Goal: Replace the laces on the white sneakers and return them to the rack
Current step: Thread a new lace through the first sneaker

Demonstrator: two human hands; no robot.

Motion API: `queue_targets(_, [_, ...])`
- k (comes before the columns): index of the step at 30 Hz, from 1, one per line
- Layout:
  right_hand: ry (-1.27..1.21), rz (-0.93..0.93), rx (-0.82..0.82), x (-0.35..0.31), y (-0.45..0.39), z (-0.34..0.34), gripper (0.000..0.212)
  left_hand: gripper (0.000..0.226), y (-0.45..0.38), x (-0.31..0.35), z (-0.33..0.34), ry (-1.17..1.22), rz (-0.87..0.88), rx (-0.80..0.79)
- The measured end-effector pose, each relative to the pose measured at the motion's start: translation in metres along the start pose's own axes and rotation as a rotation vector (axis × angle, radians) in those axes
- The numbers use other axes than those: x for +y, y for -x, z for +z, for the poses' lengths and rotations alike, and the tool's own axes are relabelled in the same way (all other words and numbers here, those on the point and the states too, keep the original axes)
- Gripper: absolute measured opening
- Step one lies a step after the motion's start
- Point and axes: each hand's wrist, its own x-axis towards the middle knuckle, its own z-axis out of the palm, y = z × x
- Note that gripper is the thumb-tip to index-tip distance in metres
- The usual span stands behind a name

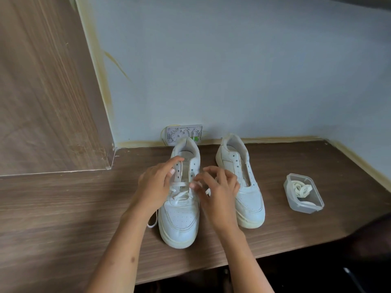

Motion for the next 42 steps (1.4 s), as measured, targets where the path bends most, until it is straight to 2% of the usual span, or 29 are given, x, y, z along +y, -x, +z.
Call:
queue_targets(3, [0.008,-0.01,0.008,0.001,0.0,0.002,0.004,0.049,0.001,-0.002,-0.001,0.022,-0.003,-0.014])
queue_targets(6, [0.078,-0.017,0.076,0.008,-0.005,-0.002,0.006,0.045,0.0,-0.006,-0.002,0.036,0.017,-0.02])
queue_targets(11, [0.132,0.293,0.366,0.028,-0.011,-0.019,0.006,0.036,0.001,-0.01,-0.005,0.015,0.074,-0.002])
queue_targets(13, [0.103,0.308,0.404,0.034,-0.012,-0.025,0.007,0.035,0.003,-0.009,-0.004,-0.073,0.081,0.002])
queue_targets(16, [0.023,0.116,0.236,0.03,-0.011,-0.025,0.015,0.043,0.004,-0.008,-0.003,-0.214,0.032,-0.058])
queue_targets(19, [-0.033,-0.072,0.024,0.022,-0.007,-0.014,0.013,0.048,0.004,-0.008,-0.002,-0.233,0.032,-0.109])
queue_targets(22, [-0.027,-0.14,0.003,0.02,-0.004,-0.006,0.007,0.057,0.003,-0.006,-0.001,-0.196,0.058,-0.123])
queue_targets(25, [0.042,-0.1,0.08,0.019,-0.007,-0.009,0.012,0.064,0.003,-0.004,-0.003,-0.167,0.074,-0.088])
queue_targets(29, [0.111,0.151,0.35,0.027,-0.01,-0.024,0.01,0.039,0.003,-0.002,-0.006,-0.174,0.074,-0.086])
queue_targets(32, [0.111,0.213,0.487,0.035,-0.011,-0.03,0.01,0.044,0.004,0.0,-0.008,-0.184,0.067,-0.101])
queue_targets(35, [0.065,0.046,0.331,0.028,-0.011,-0.027,0.024,0.052,0.005,-0.002,-0.007,-0.183,0.054,-0.123])
queue_targets(38, [0.015,-0.165,0.095,0.017,-0.007,-0.016,0.021,0.058,0.005,-0.005,-0.004,-0.194,0.061,-0.114])
queue_targets(40, [0.012,-0.206,0.041,0.012,-0.003,-0.01,0.009,0.061,0.005,-0.006,-0.003,-0.188,0.084,-0.095])
queue_targets(42, [0.03,-0.2,0.07,0.01,-0.003,-0.007,0.009,0.06,0.004,-0.005,-0.003,-0.169,0.1,-0.076])
